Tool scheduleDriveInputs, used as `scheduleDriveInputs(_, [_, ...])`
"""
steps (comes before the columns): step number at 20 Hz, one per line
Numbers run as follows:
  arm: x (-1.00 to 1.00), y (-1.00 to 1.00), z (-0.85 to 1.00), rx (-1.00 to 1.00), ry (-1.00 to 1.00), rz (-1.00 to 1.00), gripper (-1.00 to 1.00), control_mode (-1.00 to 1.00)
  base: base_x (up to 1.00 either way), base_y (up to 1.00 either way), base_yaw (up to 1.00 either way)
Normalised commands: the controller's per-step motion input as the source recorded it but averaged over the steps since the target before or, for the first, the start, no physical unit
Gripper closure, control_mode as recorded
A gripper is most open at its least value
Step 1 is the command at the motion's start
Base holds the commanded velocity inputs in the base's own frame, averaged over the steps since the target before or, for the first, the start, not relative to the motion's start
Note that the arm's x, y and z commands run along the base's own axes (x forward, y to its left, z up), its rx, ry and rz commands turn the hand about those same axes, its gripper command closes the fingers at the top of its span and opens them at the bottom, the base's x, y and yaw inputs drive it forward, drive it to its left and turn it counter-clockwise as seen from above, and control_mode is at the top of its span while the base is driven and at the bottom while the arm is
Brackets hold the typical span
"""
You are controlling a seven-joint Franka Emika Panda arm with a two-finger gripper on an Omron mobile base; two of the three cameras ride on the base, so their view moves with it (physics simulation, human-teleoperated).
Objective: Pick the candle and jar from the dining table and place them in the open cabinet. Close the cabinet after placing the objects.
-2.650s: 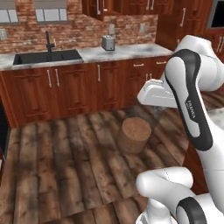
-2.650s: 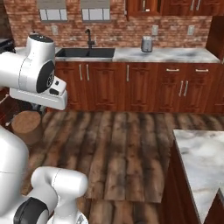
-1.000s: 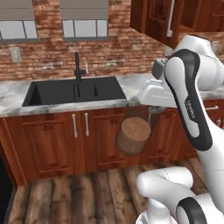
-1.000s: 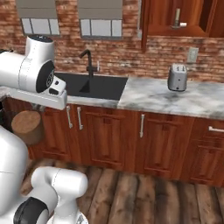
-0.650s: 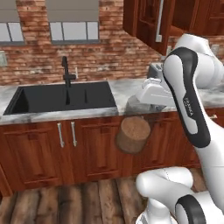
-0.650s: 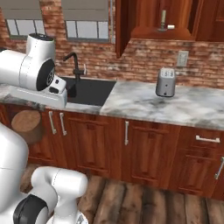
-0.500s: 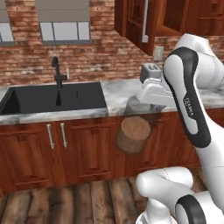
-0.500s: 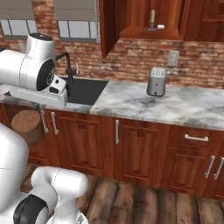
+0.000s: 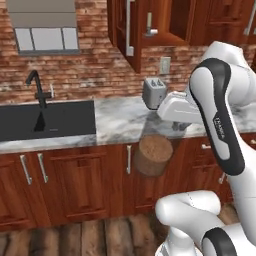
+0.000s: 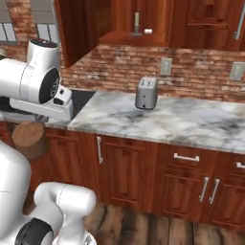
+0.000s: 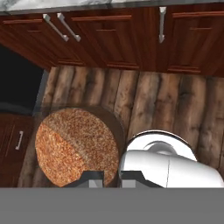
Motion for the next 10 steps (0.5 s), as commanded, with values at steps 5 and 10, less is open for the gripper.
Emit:
scheduleDriveInputs(5, [0.0, 0.0, 0.0, 0.0, 0.0, 0.0, 1.0, 1.0, 0.84, -0.44, 0.06])
scheduleDriveInputs(10, [0.0, 0.0, 0.0, 0.0, 0.0, 0.0, 1.0, 1.0, 0.36, -0.78, 0.01])
